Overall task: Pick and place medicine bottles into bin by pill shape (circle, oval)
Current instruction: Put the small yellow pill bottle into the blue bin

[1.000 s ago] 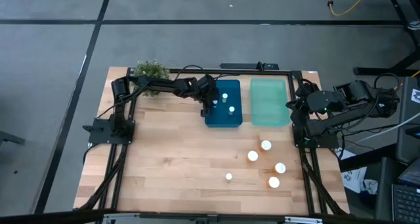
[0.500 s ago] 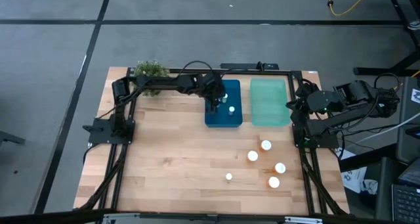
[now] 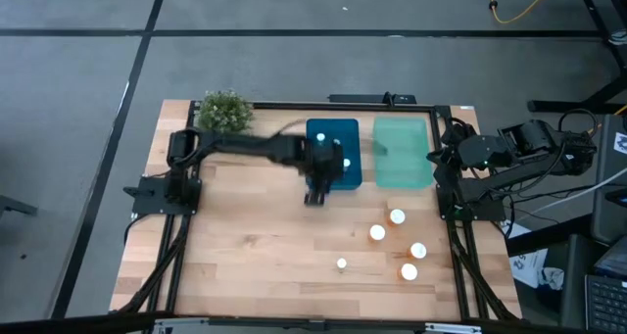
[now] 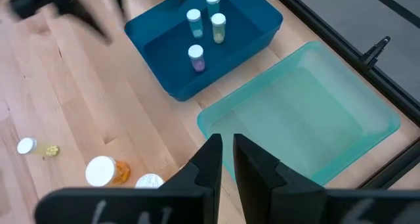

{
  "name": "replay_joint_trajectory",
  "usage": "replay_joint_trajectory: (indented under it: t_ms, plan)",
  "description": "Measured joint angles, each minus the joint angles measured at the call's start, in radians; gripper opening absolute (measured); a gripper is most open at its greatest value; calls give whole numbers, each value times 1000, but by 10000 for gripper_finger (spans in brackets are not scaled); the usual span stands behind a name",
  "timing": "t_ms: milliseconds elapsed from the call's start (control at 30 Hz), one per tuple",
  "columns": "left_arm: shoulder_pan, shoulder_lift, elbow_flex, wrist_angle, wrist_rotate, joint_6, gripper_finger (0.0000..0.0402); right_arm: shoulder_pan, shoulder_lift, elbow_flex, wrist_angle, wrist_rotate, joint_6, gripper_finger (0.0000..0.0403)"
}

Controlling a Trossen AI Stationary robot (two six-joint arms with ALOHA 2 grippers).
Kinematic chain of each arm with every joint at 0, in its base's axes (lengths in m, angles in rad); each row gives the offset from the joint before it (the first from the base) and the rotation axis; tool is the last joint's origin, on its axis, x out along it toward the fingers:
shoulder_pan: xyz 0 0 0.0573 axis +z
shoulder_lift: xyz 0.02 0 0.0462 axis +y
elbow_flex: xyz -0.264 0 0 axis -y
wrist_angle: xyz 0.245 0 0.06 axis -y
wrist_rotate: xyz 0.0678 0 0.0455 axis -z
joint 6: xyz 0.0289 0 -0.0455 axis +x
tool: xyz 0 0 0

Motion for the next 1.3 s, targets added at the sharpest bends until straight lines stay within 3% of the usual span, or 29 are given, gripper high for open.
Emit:
replay_joint_trajectory:
  t_ms: [200, 400, 467, 933, 1033, 1300]
  plan:
    - [-180, 11, -122, 123, -21, -117, 152, 0, 0, 0, 0, 0, 0, 42]
    - [-321, 52, -200, 356, -143, -143, 152, 0, 0, 0, 0, 0, 0, 42]
    - [-351, 64, -207, 365, -160, -142, 154, 0, 0, 0, 0, 0, 0, 42]
    - [-415, 109, -202, 486, -147, -158, 232, 0, 0, -2, -3, -17, -3, 42]
    - [-419, 149, -204, 539, -99, -179, 235, 0, 0, -2, -5, -17, -3, 42]
    - [-421, 159, -204, 657, -91, -169, 234, 0, 0, -2, -14, -17, -4, 42]
